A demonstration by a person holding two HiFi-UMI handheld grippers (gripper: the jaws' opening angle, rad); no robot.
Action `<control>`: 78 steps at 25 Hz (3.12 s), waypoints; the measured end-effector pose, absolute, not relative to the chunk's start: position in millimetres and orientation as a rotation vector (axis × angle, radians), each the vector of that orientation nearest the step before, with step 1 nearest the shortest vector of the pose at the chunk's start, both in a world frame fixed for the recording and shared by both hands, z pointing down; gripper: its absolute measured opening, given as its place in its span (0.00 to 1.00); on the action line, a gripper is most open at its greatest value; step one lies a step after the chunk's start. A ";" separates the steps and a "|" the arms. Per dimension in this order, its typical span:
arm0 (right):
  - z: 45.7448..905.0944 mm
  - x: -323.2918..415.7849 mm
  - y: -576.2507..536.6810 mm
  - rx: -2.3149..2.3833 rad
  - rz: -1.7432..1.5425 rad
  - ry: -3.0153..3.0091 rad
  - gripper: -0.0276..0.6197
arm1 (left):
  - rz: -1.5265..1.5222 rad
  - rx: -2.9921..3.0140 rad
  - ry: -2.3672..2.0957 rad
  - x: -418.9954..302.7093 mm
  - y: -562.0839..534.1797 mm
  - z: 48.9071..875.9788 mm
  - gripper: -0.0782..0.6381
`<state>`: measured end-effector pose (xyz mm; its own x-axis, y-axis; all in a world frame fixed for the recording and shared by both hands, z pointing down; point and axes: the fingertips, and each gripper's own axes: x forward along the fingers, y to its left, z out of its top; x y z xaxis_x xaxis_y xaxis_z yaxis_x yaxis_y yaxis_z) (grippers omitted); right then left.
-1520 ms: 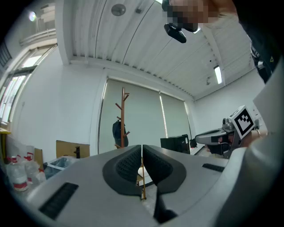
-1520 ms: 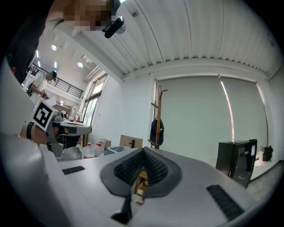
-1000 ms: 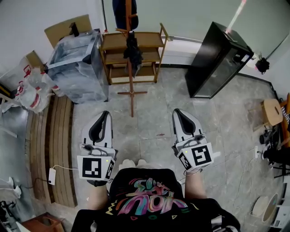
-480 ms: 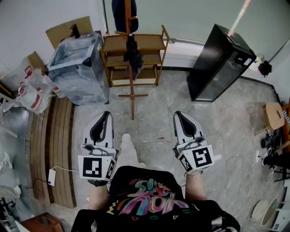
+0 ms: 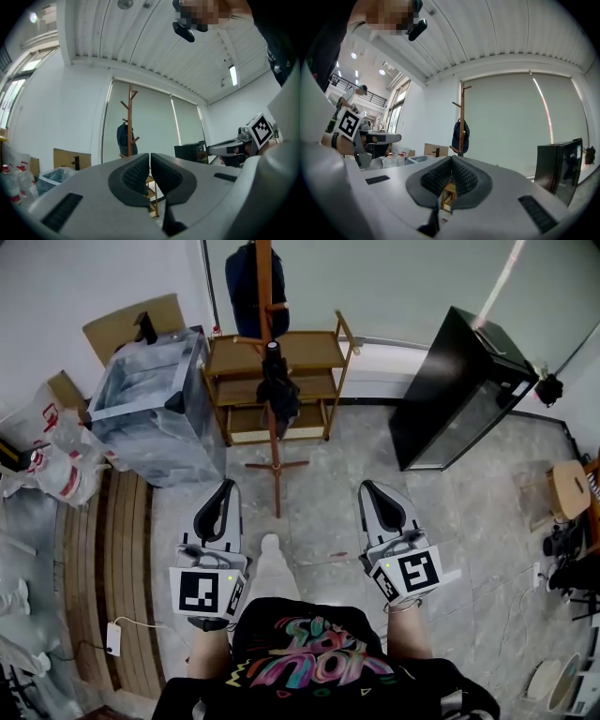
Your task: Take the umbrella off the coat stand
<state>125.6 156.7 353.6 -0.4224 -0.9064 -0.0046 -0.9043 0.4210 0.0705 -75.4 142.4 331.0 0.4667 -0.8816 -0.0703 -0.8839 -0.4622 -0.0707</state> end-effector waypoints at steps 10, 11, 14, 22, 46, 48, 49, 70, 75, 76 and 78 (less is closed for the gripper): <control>335.6 89.2 -20.6 1.714 -0.095 -2.572 0.07 | 0.122 -2.654 1.546 -105.4 -45.3 307.1 0.15; 333.8 85.6 -36.7 1.721 -0.098 -2.567 0.07 | 0.132 -2.660 1.545 -108.5 -62.0 305.5 0.15; 329.5 77.3 -77.2 1.737 -0.108 -2.556 0.07 | 0.119 -2.681 1.521 -115.1 -103.2 307.3 0.15; 327.2 70.1 -139.4 1.757 -0.114 -2.540 0.07 | 0.003 -2.707 1.431 -116.4 -164.1 321.8 0.15; 338.9 82.7 -195.2 1.570 -0.081 -2.672 0.07 | -0.014 -2.669 1.566 -91.6 -199.1 335.6 0.15; 341.6 79.5 -197.0 1.535 -0.066 -2.692 0.12 | -0.016 -2.673 1.571 -90.8 -199.9 338.2 0.15; 343.2 78.0 -197.7 1.518 -0.058 -2.701 0.15 | -0.017 -2.676 1.574 -90.1 -200.0 339.7 0.15; 418.8 28.1 -238.2 1.231 0.028 -2.825 0.59 | -0.045 -2.722 1.614 -86.3 -202.7 372.0 0.15; 451.1 14.3 -259.9 1.194 0.099 -2.815 0.67 | -0.054 -2.724 1.631 -86.0 -204.8 380.7 0.15; 455.8 12.0 -263.3 1.190 0.103 -2.811 0.68 | -0.055 -2.725 1.638 -86.4 -205.3 382.3 0.15; 465.0 8.0 -269.7 1.180 0.100 -2.798 0.70 | -0.046 -2.726 1.657 -87.3 -206.6 384.3 0.15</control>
<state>8.0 -269.7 465.0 -0.6936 -0.7102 0.1203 -0.7170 0.6968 -0.0204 -87.3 -206.6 384.3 0.4604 -0.8863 0.0497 -0.8877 -0.4596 0.0265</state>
